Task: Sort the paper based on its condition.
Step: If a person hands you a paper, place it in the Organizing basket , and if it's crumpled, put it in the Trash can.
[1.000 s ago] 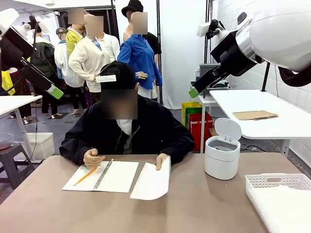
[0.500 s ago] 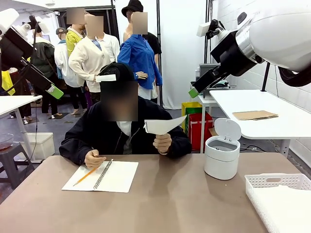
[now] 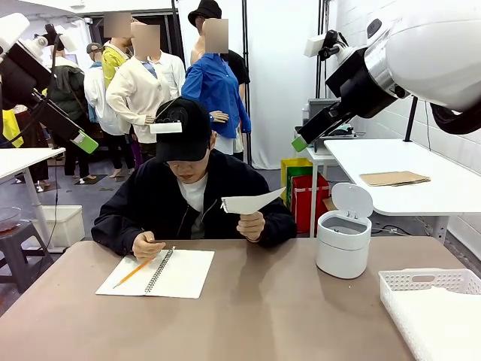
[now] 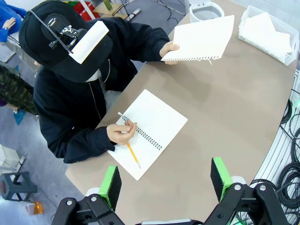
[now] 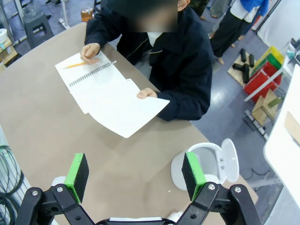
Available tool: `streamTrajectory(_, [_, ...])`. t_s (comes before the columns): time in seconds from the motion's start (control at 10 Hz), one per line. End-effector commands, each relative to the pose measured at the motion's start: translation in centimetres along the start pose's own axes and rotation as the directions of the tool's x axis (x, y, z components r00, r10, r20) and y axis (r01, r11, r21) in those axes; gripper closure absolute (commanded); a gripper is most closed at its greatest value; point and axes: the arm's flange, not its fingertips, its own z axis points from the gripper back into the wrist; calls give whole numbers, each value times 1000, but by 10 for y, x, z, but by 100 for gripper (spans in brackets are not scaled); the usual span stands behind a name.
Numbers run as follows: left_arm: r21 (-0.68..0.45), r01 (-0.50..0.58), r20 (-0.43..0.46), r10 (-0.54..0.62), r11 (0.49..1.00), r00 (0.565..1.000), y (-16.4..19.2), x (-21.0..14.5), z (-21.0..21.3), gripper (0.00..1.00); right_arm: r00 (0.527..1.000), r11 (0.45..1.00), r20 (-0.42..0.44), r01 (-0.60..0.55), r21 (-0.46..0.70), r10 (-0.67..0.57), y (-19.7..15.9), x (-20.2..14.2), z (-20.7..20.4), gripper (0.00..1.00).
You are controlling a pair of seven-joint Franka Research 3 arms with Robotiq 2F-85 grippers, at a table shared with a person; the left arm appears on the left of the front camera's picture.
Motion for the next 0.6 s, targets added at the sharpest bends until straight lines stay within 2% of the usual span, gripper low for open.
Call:
streamTrajectory(0.0, [0, 1, 4, -1, 1000, 1000, -1, 0, 1, 0, 1000, 1000, 0, 1, 3, -1, 0, 0, 0, 0])
streamTrajectory(0.4, [0, 1, 4, -1, 1000, 1000, -1, 0, 1, 0, 1000, 1000, 0, 0, 0, 0, 0, 0, 0, 0])
streamTrajectory(0.5, [0, 1, 4, -1, 1000, 1000, -1, 0, 1, 0, 994, 996, -61, 93, 13, -92, -12, 3, -13, 0])
